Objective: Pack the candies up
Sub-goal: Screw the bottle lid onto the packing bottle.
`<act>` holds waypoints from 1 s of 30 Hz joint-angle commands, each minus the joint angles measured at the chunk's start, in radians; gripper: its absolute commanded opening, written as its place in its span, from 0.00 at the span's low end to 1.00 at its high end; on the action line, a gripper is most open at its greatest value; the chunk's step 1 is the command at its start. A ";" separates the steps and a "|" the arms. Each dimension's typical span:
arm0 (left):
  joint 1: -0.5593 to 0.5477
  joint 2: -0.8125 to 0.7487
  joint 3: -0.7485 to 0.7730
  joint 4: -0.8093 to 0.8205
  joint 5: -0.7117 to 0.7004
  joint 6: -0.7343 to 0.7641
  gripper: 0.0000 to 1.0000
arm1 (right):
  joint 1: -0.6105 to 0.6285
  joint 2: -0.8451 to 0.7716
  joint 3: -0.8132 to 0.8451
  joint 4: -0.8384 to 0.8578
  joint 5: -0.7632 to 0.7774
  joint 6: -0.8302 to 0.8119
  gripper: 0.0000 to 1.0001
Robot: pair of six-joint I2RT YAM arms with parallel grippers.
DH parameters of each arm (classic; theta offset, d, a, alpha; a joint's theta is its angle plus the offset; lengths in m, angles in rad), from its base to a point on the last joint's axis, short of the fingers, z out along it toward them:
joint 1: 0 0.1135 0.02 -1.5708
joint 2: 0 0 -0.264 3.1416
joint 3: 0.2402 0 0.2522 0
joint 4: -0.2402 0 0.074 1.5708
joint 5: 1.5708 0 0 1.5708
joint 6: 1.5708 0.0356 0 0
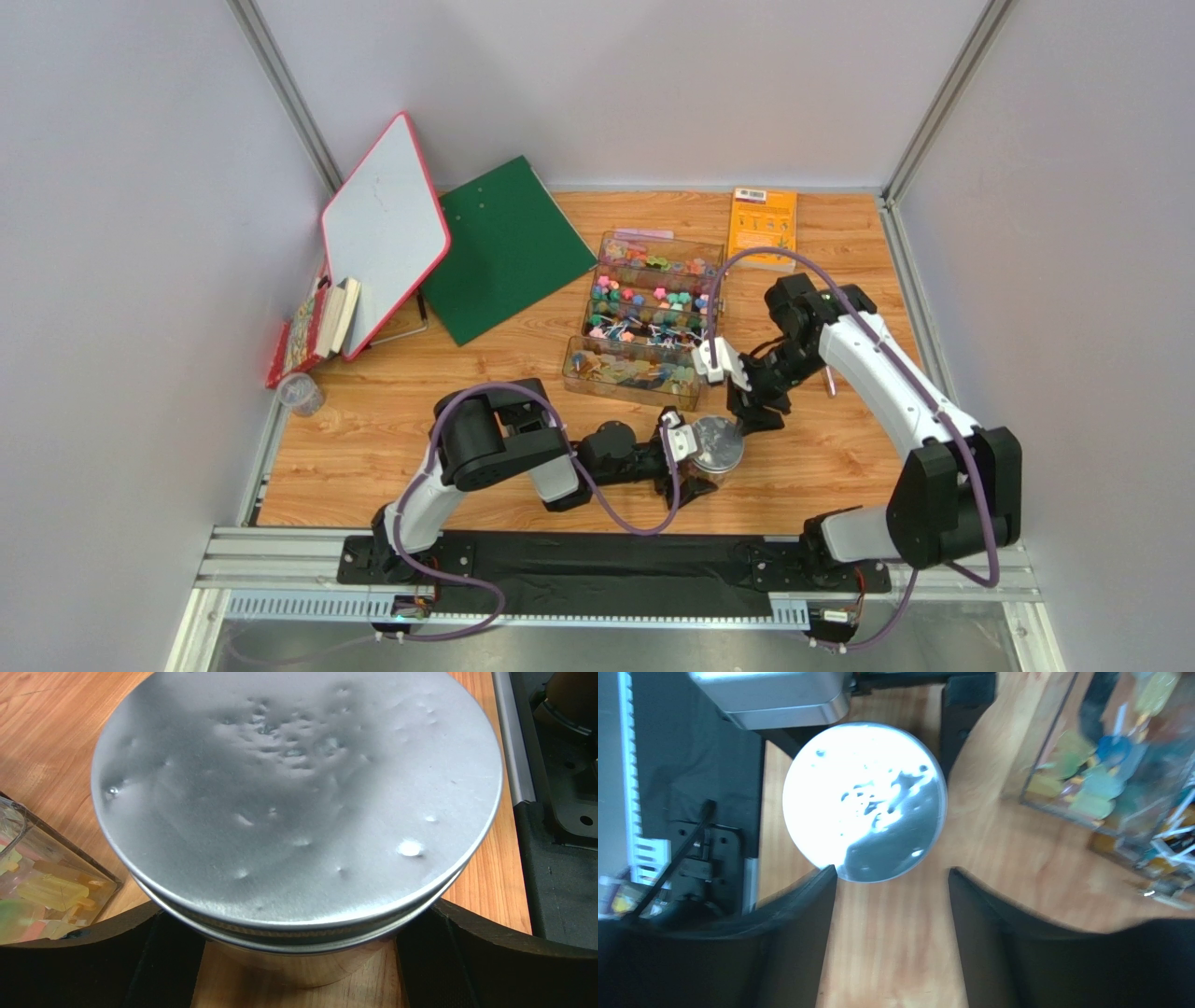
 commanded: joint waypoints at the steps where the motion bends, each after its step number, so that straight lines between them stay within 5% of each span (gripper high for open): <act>1: 0.007 0.072 -0.020 -0.195 -0.002 0.000 0.00 | 0.000 0.079 0.108 -0.043 -0.080 0.034 0.42; 5: 0.005 0.073 -0.018 -0.196 -0.003 0.000 0.00 | 0.004 0.148 0.177 -0.021 -0.103 0.086 0.13; 8: 0.007 0.072 -0.020 -0.196 -0.008 0.021 0.00 | 0.019 0.179 0.184 0.005 -0.087 0.114 0.06; 30: 0.019 0.063 -0.029 -0.182 -0.054 0.006 0.00 | 0.084 0.121 -0.016 0.085 0.093 0.197 0.00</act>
